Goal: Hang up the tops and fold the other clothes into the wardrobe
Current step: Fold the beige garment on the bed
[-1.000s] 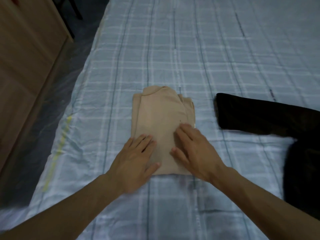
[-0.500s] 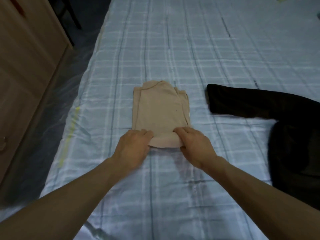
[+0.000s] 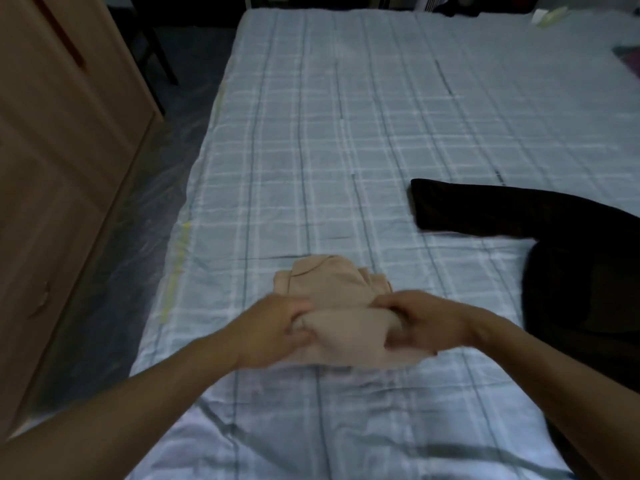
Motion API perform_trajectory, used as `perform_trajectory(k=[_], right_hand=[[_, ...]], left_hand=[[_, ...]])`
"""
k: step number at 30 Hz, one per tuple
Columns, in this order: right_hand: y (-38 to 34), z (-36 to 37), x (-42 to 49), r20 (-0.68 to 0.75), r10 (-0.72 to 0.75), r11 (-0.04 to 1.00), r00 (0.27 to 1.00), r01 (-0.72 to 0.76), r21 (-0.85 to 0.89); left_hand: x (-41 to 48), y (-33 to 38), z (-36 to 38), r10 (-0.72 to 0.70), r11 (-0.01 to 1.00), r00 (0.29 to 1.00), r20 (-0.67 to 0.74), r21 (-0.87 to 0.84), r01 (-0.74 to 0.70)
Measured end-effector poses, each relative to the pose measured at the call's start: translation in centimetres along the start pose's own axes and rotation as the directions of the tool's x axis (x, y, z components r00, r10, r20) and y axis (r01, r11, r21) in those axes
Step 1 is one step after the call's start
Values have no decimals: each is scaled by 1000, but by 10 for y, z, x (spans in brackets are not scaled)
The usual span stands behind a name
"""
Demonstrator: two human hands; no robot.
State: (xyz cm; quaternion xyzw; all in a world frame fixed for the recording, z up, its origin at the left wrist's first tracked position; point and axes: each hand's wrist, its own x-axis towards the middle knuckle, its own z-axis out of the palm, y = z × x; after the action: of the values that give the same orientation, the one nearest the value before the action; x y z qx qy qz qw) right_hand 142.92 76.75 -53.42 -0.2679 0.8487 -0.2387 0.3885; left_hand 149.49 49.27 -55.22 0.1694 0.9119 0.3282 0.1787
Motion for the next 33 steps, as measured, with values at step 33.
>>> perform_trajectory(k=[33], right_hand=[[53,51,131,-430,-176,906,885,-25,-422]], left_hand=[[96,-74,73,3,897,990,-141,437,59]])
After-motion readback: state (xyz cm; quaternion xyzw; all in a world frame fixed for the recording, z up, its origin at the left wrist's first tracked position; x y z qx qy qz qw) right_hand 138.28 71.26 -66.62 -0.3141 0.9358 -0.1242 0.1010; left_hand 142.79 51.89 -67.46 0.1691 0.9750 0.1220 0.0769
